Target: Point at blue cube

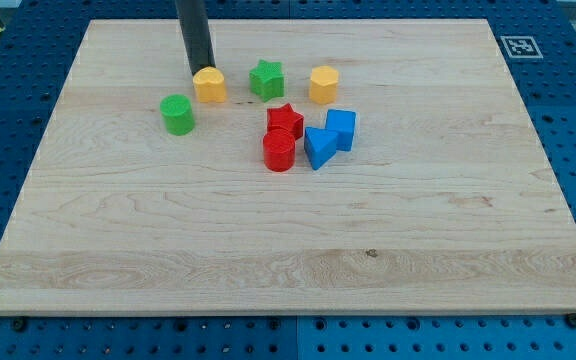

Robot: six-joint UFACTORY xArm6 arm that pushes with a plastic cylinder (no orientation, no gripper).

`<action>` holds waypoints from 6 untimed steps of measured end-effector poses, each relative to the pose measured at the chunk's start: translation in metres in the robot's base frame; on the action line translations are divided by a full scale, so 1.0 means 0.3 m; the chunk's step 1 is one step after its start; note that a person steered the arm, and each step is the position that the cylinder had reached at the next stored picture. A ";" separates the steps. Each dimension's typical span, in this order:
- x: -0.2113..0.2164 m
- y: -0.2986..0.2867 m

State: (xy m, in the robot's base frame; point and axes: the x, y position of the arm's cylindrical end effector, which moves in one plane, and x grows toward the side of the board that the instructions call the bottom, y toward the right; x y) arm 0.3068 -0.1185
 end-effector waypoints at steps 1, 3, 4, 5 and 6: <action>-0.139 0.040; -0.095 0.608; 0.076 0.769; 0.172 0.734; 0.195 0.627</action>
